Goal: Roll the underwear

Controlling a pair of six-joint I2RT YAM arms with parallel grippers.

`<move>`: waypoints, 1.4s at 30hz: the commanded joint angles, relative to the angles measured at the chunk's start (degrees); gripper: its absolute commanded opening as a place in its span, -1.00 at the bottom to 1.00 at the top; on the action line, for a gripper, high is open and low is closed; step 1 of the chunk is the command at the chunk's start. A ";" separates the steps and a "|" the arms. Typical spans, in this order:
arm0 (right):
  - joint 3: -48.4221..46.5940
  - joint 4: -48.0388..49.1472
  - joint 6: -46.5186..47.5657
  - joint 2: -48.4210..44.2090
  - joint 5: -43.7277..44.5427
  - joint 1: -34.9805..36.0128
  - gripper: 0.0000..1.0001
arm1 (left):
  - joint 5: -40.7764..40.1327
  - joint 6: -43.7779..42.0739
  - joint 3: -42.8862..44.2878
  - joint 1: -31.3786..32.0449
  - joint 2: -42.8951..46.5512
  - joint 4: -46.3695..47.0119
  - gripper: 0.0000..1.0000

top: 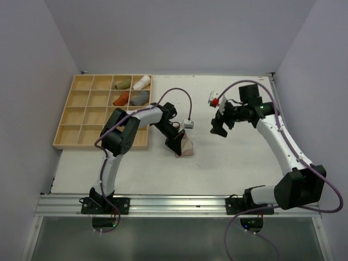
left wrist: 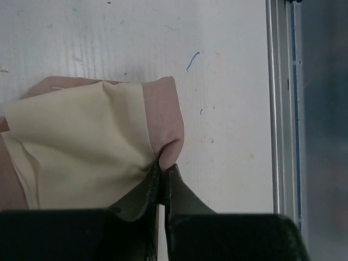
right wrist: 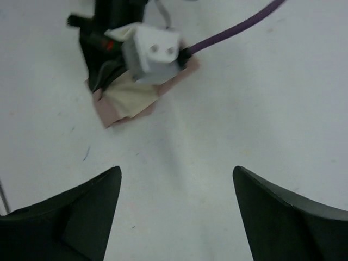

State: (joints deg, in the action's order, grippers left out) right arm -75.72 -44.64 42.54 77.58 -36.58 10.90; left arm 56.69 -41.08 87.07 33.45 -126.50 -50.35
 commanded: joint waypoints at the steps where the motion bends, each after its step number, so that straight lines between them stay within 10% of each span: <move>1: 8.55 -9.77 15.11 -2.07 -7.54 5.07 0.73 | -6.94 -3.04 2.31 -0.41 -6.21 -5.99 -1.00; 8: 21.66 11.22 18.97 0.62 -7.11 18.10 0.35 | -8.35 -5.59 6.54 -0.67 -11.66 -9.77 -0.94; 23: 31.51 36.36 22.14 9.51 4.05 23.91 0.23 | -8.35 -5.24 5.39 -0.93 -11.49 -7.75 -0.89; 28: 30.02 35.59 25.03 11.71 5.20 24.00 0.20 | -8.87 -5.24 5.48 -0.85 -11.40 -7.66 -0.88; 42: 6.76 1.96 32.08 28.91 3.37 23.57 -0.96 | -9.58 3.01 4.53 -2.25 -3.42 4.53 -0.35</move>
State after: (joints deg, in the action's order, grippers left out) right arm -59.66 -29.91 76.18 100.33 -30.52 35.33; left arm 59.75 -38.89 94.04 32.14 -132.11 -58.54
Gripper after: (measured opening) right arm 0.083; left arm 0.292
